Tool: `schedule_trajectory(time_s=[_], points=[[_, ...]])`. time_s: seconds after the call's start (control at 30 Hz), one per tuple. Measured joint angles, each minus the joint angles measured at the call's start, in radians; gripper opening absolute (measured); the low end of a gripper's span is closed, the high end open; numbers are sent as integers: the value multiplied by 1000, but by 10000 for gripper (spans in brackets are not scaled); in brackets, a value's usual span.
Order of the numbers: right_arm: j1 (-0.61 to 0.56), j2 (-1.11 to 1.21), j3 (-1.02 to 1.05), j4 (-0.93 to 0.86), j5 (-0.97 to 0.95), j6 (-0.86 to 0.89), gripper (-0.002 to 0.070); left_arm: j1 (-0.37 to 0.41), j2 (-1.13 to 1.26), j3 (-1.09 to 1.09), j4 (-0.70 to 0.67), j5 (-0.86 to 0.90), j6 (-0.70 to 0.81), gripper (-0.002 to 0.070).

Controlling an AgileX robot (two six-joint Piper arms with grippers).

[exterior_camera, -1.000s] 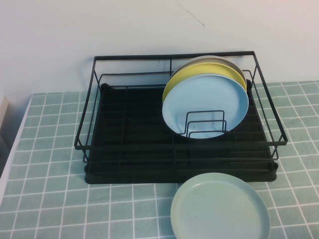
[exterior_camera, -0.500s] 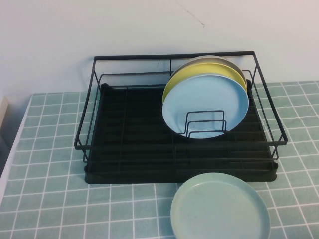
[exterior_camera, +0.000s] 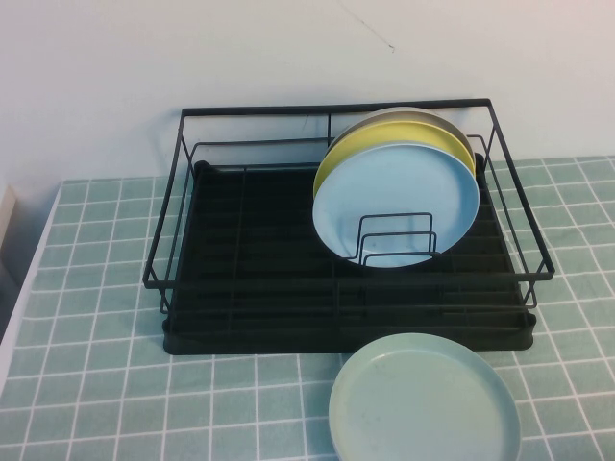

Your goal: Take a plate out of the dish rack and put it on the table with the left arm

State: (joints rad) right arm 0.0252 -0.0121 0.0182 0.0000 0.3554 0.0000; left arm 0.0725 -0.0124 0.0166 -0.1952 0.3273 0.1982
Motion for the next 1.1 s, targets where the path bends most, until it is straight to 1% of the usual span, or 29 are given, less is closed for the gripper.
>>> schedule_trajectory(time_s=[0.3,0.43,0.53,0.7,0.8,1.0,1.07,1.1], points=[[0,0,0,0,0,0,-1,0,0,0,0,-13,24,-3],[0,0,0,0,0,0,-1,0,0,4,0,-52,28,-3],[0,0,0,0,0,0,-1,0,0,6,-32,-149,28,-3],[0,0,0,0,0,0,-1,0,0,6,-123,-387,28,-3],[0,0,0,0,0,0,-1,0,0,6,-140,-444,28,-3],[0,0,0,0,0,0,-1,0,0,6,-147,-457,22,-3],[0,0,0,0,0,0,-1,-1,0,6,-183,-517,-31,-3],[0,0,0,0,0,0,-1,-1,0,6,-197,-573,-89,-3]])
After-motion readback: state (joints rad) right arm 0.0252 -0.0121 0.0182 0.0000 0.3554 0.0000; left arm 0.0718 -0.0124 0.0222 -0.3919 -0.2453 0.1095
